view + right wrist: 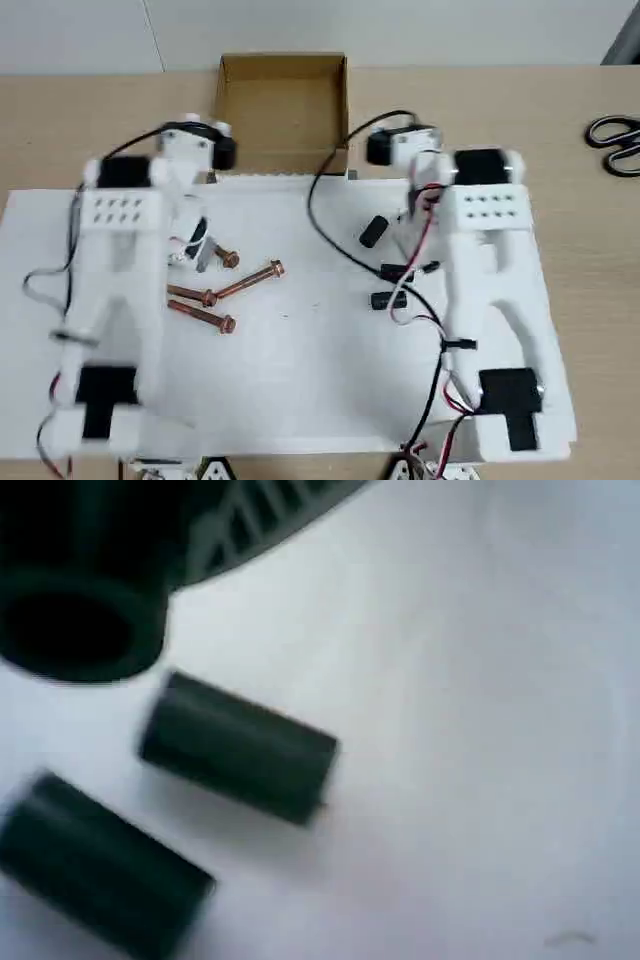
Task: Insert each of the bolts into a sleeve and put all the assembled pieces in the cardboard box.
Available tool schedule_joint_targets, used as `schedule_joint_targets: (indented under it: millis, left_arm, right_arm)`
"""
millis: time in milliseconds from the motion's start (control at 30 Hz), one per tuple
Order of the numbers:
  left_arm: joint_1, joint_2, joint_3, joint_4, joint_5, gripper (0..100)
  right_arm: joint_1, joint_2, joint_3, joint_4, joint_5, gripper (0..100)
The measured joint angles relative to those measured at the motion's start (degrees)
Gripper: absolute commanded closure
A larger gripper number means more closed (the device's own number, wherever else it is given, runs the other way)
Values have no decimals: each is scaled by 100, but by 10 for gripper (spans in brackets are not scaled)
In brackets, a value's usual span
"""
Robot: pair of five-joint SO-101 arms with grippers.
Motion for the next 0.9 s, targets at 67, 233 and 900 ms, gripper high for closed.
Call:
schedule_joint_targets:
  millis: [67,233,900]
  left_arm:
    - [79,387,-264,18,-369,881]
    - [431,633,-396,26,-1345,881]
    - [1741,1143,-422,-484,-1943,826]
  right_arm:
    - [264,-185,0,18,0,991]
    - [510,-677,598,18,0,991]
    - [510,-1934,2312,-255,0,991]
